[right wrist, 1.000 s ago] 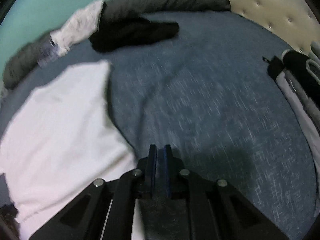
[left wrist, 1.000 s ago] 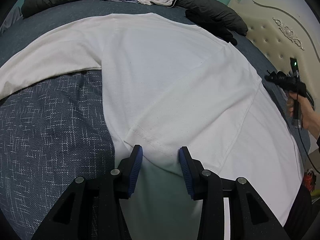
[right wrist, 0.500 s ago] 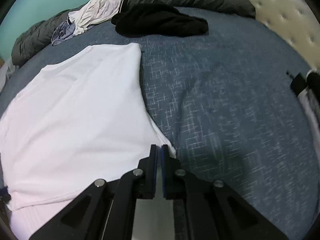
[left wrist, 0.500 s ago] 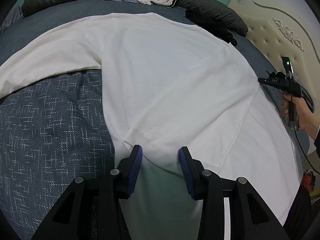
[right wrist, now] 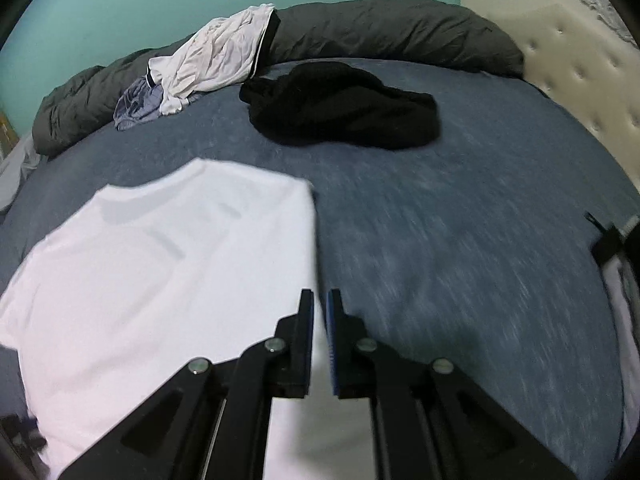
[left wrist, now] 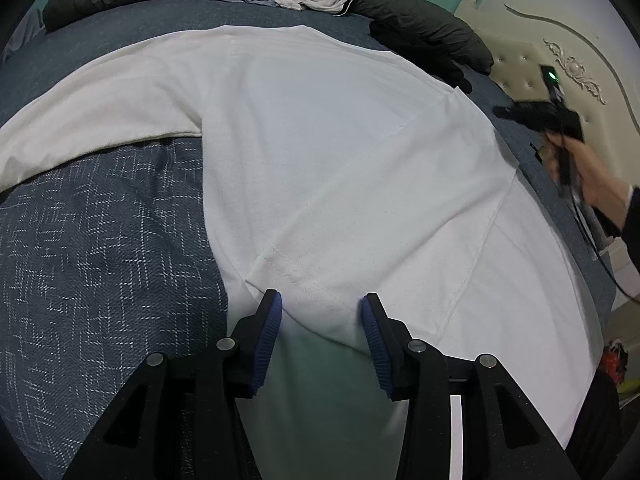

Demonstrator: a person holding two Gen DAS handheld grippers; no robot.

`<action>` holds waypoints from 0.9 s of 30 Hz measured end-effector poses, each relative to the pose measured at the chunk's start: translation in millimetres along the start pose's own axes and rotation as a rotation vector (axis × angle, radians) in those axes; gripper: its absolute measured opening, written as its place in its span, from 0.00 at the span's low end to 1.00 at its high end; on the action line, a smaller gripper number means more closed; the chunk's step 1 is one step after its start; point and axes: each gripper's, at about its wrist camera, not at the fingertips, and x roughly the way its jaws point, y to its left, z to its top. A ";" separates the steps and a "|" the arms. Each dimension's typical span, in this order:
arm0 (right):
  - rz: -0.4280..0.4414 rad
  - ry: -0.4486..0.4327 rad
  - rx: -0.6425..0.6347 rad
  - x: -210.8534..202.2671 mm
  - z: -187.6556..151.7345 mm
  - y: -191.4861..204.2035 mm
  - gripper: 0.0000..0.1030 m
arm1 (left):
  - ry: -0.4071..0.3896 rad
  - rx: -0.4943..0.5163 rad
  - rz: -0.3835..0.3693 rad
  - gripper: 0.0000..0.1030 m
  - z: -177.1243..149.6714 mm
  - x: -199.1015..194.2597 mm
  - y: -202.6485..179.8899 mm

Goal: Fold clothes

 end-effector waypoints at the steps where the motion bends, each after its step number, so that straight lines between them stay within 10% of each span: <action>1: -0.001 0.008 -0.006 4.7 3.5 1.3 0.06 | 0.002 0.001 -0.001 0.45 0.5 0.2 -0.2; 17: -0.063 0.096 0.035 78.7 51.6 -10.2 0.06 | 0.020 0.044 0.012 0.55 -2.4 0.2 -5.5; 27: 0.061 -0.068 0.171 0.6 13.6 -23.9 0.06 | 0.019 0.039 0.017 0.56 -4.5 -0.7 -5.2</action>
